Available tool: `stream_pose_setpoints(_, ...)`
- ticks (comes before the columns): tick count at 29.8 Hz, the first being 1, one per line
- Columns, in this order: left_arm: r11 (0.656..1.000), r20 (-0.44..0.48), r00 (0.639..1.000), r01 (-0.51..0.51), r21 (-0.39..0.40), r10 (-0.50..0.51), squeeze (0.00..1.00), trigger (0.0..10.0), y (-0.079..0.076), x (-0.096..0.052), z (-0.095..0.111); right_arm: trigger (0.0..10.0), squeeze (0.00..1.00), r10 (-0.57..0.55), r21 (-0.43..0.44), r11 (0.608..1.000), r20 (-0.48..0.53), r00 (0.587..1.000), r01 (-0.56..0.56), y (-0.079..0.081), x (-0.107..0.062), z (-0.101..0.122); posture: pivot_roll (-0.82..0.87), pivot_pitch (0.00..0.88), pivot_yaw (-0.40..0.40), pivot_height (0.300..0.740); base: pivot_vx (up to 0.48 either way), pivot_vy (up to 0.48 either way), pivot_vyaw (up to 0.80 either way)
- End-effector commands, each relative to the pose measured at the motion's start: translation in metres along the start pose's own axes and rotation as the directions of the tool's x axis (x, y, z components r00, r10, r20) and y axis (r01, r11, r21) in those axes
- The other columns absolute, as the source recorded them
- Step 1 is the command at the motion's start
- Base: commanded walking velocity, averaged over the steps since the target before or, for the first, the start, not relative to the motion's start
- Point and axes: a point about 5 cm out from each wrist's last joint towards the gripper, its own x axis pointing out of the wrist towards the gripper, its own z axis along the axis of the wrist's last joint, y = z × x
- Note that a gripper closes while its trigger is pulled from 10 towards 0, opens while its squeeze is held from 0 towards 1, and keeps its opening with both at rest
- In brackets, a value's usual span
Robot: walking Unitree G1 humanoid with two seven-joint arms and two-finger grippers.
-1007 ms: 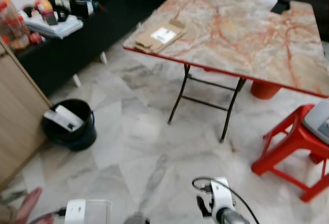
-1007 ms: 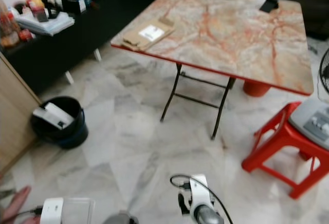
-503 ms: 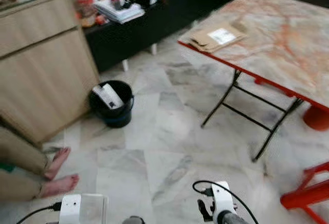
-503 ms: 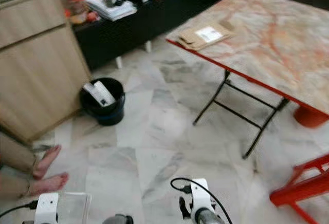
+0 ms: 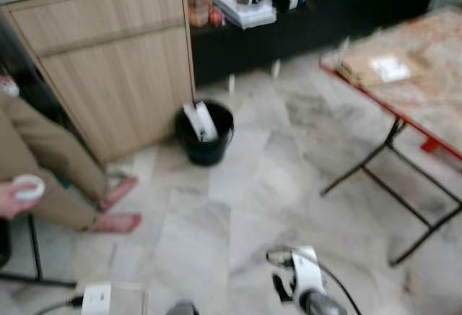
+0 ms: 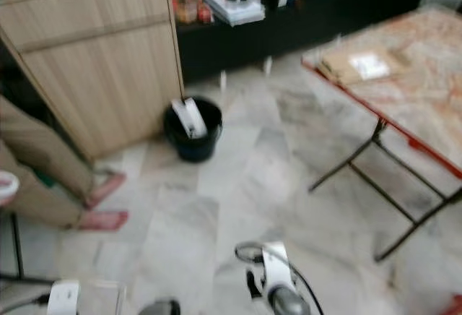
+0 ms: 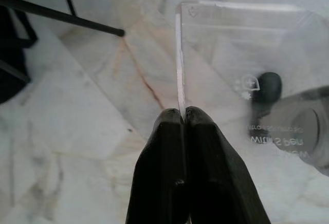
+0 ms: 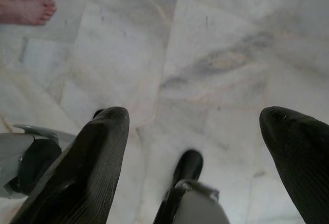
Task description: Picking trash to rubbish bin
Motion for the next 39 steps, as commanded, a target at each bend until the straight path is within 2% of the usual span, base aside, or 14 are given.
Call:
stream_pose_setpoints(1,1.000,-0.010,1.000,0.000,0.009,0.000,0.00,10.0,0.002,0.000,-0.001,10.0,0.00,-0.026,0.035,0.999,-0.028,0.999,0.027,-0.007,-0.003,-0.009,0.13,0.165,-0.013,0.740,0.266,0.000,0.00)
stream_pose_setpoints(10,1.000,0.006,1.000,-0.001,0.029,0.001,0.00,10.0,0.001,0.003,0.009,10.0,0.00,-0.057,0.040,0.997,-0.063,0.996,0.060,-0.014,-0.007,-0.022,0.13,0.159,0.000,0.740,0.284,0.000,0.00)
stream_pose_setpoints(16,1.000,0.009,1.000,-0.002,0.030,0.002,0.00,10.0,0.001,0.003,0.010,10.0,0.00,-0.070,0.054,0.996,-0.059,0.996,0.073,-0.016,-0.007,-0.021,0.13,0.160,0.003,0.740,0.284,0.000,0.00)
stream_pose_setpoints(27,1.000,-0.012,1.000,-0.009,0.027,0.009,0.00,10.0,0.003,0.001,0.002,10.0,0.00,-0.059,0.046,0.997,-0.035,0.998,0.060,-0.012,-0.004,-0.014,0.14,0.147,0.004,0.740,0.292,0.000,-0.18)
stream_pose_setpoints(39,0.999,0.001,1.000,-0.002,0.033,0.002,0.00,10.0,0.002,0.003,0.008,10.0,0.00,-0.044,0.018,0.999,-0.033,0.998,0.045,-0.007,-0.004,-0.015,0.15,0.131,0.013,0.740,0.294,0.000,0.07)
